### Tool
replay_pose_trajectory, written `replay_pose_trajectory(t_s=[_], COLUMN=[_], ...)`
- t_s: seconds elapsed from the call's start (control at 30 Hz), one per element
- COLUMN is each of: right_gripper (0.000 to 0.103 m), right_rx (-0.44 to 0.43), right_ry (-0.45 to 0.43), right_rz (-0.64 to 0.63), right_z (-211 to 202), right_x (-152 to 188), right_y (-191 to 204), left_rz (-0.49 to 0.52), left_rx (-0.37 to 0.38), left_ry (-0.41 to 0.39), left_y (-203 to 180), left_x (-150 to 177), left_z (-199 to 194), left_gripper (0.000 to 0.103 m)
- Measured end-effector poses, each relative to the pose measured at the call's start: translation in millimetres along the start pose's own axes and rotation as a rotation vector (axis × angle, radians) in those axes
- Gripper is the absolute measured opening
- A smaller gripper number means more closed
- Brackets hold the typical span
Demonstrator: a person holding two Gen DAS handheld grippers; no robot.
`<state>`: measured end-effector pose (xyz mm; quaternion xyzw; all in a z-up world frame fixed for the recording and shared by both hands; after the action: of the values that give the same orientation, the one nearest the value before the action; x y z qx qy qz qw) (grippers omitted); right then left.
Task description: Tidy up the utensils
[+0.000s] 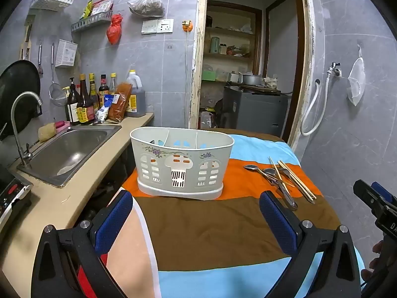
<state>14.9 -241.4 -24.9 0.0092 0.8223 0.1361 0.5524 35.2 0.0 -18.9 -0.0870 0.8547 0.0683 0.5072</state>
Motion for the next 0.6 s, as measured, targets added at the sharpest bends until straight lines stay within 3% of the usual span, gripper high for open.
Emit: replay_pose_trajectory(t_s=[0.6], right_gripper=[0.102], right_rx=[-0.001], right_ry=[0.006], right_rz=[0.005], right_z=[-0.1], right_x=[0.3], right_y=[-0.1], left_rz=[0.002], left_rx=[-0.003], left_ry=[0.002], left_y=[0.1], left_x=[0.1], left_z=[0.1], left_gripper=[0.103])
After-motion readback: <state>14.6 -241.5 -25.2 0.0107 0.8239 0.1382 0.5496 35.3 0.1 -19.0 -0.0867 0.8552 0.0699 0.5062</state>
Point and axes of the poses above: each gripper's, at about its wrist camera, not at the fingertips, and z roughly the way its jaws point, y to its left, x to its underside, the point moved 4 cm from there along z, roughly the way its jaws point, and after that the axes turned 12 degrees about -x, right-handed, at the moved point
